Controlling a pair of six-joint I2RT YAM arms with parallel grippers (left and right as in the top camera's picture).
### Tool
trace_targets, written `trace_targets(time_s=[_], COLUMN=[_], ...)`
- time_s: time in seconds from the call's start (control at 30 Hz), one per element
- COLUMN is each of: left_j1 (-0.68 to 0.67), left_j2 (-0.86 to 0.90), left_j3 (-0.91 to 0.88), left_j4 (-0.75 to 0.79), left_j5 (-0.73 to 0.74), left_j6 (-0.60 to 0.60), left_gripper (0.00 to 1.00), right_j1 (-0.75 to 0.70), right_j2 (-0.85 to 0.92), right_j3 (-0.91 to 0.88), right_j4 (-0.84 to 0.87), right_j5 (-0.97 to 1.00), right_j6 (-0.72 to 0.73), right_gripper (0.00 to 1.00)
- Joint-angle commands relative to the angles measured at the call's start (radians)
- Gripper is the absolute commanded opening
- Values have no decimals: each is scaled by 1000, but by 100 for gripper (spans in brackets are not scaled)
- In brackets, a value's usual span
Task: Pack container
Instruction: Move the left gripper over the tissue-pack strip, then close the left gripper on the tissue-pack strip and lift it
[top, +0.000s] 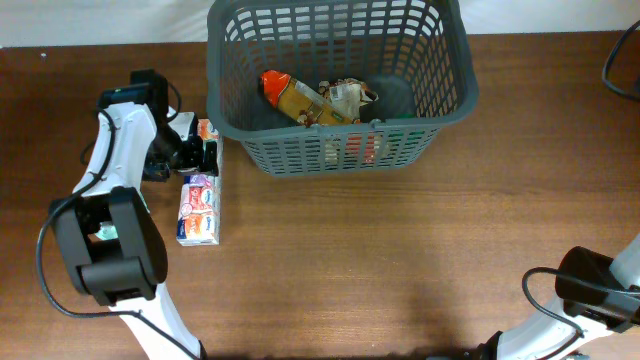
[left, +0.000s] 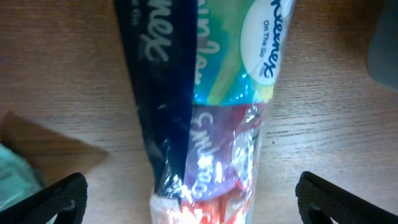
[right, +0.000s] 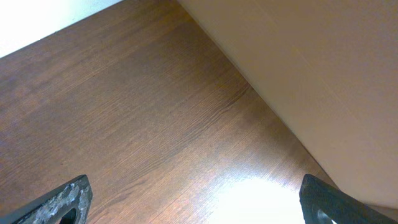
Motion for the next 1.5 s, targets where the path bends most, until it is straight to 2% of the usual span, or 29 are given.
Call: trace_targets(time_s=[0.0, 0.37, 0.93, 1.47], left_j1=[-16, -75, -74, -74], left_j2=[29, 118, 133, 134], left_j3=[9, 9, 9, -48], left_j4=[9, 28, 104, 142], left_j5=[10, -196, -106, -101], left_j6=[18, -174, -162, -142], left_gripper=[99, 99, 99, 99], right_j1=[-3, -3, -3, -3], right_j2=[3, 3, 3, 3], right_j3=[-3, -3, -3, -3], right_j4=[3, 3, 3, 3], right_j5=[-6, -6, -6, -6], right_j6=[15, 15, 15, 15], right_gripper=[99, 99, 99, 99])
